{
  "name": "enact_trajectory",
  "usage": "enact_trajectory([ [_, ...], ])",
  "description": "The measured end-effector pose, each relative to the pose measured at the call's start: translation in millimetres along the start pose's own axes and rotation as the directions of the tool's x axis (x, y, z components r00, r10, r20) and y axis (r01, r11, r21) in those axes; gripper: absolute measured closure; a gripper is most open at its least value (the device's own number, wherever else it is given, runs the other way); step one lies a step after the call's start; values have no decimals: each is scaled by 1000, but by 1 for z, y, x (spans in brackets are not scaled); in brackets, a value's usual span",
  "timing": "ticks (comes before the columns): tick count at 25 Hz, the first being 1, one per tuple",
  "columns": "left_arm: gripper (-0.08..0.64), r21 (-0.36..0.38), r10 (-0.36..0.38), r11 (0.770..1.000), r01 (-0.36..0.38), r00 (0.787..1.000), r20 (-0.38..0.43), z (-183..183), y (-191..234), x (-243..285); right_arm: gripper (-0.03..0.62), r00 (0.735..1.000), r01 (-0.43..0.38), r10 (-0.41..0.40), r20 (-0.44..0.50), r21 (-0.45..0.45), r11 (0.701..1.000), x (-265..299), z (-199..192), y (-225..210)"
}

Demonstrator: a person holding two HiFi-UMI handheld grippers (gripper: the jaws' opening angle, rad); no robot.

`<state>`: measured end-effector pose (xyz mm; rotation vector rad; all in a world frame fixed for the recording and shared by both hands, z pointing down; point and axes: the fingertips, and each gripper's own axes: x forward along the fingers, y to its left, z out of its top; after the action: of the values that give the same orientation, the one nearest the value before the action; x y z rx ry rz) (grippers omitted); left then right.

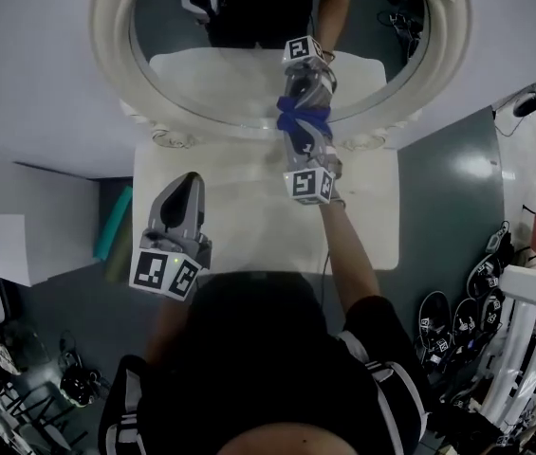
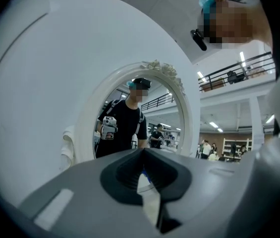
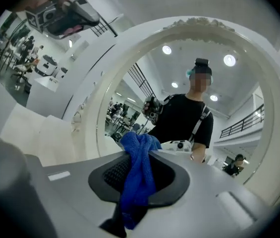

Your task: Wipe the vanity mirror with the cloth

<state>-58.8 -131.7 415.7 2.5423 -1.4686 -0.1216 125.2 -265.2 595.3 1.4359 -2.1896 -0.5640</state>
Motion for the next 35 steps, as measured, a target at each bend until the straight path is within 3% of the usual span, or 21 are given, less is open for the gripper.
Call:
enact_trajectory([
  [7,549,-9,97,995,-97,995,3,-1,38,-34,531,987,-149,153,-42,98,984,42,8,80],
  [11,549,-17,142,990,-142,990,10,1,60,-51,531,970,-236,242,-7,197,952,70,41,123],
  [13,549,-22,150,988,-150,989,14,3,66,-55,531,958,-286,279,68,327,901,76,66,129],
  [15,549,-23,146,989,-146,989,21,6,71,-56,529,932,-362,305,196,474,803,78,102,127],
  [17,549,-25,133,991,-132,991,32,10,71,-56,529,899,-431,285,331,563,705,71,147,115],
  [18,549,-25,125,992,-124,991,40,13,71,-55,529,885,-452,259,386,584,674,64,169,105],
  [20,549,-23,108,994,-107,992,58,19,68,-53,529,865,-469,196,463,605,643,49,208,82],
  [25,549,-20,58,998,-56,994,94,30,59,-46,529,853,-434,53,520,649,626,3,260,28],
  [35,549,-23,-72,997,75,991,115,36,28,-18,529,896,-271,-98,432,709,651,-69,269,-32],
])
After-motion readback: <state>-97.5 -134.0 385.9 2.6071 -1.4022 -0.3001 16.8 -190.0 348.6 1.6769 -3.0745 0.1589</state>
